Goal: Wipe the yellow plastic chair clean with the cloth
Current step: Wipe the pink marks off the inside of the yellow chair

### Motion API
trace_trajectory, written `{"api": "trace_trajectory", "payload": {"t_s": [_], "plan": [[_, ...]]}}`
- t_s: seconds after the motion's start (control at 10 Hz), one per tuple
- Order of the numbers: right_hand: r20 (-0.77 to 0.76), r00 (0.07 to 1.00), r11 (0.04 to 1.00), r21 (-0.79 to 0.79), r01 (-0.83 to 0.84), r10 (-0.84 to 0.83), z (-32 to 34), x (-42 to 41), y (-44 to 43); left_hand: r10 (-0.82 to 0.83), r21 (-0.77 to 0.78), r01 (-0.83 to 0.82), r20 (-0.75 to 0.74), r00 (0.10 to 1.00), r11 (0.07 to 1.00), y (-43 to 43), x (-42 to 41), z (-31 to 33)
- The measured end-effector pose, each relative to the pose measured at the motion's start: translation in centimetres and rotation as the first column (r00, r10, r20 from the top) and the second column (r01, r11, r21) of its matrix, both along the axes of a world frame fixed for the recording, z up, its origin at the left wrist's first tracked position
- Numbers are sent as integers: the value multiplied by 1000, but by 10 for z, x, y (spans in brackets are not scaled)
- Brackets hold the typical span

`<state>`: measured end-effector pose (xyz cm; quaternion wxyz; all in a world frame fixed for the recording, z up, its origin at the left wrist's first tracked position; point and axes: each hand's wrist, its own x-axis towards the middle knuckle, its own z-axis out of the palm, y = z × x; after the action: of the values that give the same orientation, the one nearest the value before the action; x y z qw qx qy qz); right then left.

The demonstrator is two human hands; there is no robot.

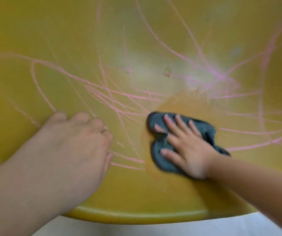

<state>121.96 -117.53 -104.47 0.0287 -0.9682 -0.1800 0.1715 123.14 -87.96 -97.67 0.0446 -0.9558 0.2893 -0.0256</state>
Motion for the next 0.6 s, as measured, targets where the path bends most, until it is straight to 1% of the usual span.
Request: {"api": "trace_trajectory", "payload": {"t_s": [0.1,0.2,0.3,0.4,0.5,0.6], "plan": [[86,949,947,-75,311,-304,-7,72,-22,-31,69,32,-17,999,997,-1,-3,10],[122,902,905,-53,422,-414,-13,96,-16,-42,170,43,-10,999,985,1,-11,22],[36,941,941,-39,337,-336,-9,71,9,-57,148,54,13,998,987,0,-14,25],[-78,997,1000,15,22,-20,10,2,39,-72,114,69,24,997,991,3,-10,15],[-182,977,993,61,-100,110,27,-44,28,-60,59,61,-13,998,996,7,1,-4],[-47,999,1000,-27,-5,4,11,-4,-15,-27,117,31,-34,999,993,8,4,-19]]}}
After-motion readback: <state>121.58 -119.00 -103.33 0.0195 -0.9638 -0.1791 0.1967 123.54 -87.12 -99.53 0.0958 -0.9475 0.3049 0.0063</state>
